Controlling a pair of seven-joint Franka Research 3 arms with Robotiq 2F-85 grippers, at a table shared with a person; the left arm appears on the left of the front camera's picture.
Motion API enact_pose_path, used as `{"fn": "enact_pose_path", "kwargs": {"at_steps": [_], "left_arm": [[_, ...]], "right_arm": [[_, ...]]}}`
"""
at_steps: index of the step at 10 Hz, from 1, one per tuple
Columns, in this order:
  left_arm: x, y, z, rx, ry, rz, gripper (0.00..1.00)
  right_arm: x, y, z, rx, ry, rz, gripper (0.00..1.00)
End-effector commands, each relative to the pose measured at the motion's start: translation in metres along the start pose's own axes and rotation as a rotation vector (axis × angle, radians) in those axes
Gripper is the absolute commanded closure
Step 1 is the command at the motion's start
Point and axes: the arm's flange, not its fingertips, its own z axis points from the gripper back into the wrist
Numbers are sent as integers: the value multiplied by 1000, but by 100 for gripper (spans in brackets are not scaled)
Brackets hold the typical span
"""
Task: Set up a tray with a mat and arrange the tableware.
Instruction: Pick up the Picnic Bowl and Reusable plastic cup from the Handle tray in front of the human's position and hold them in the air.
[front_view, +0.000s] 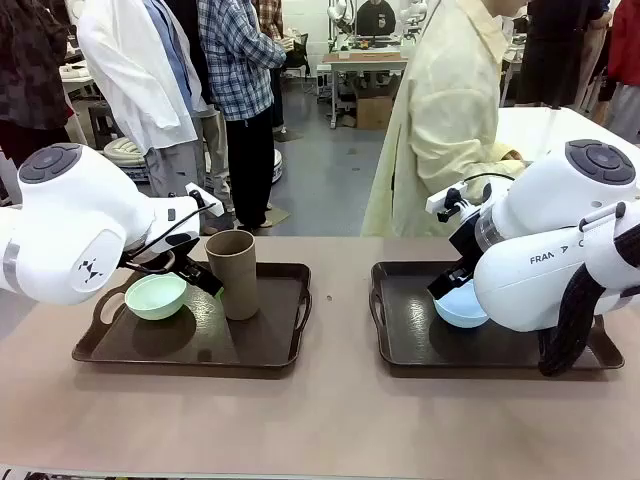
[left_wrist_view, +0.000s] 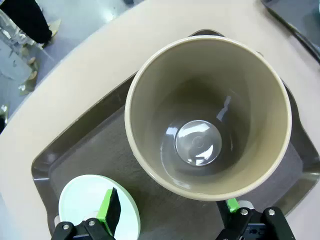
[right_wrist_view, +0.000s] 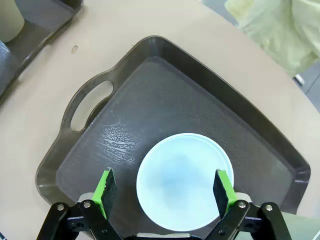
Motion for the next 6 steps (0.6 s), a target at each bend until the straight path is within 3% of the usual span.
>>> {"fn": "enact_pose_path", "kwargs": {"at_steps": [1, 6], "left_arm": [[0, 0, 0, 0, 0, 0, 0], [0, 0, 0, 0, 0, 0, 0]], "right_arm": [[0, 0, 0, 0, 0, 0, 0], [0, 0, 0, 0, 0, 0, 0]]}}
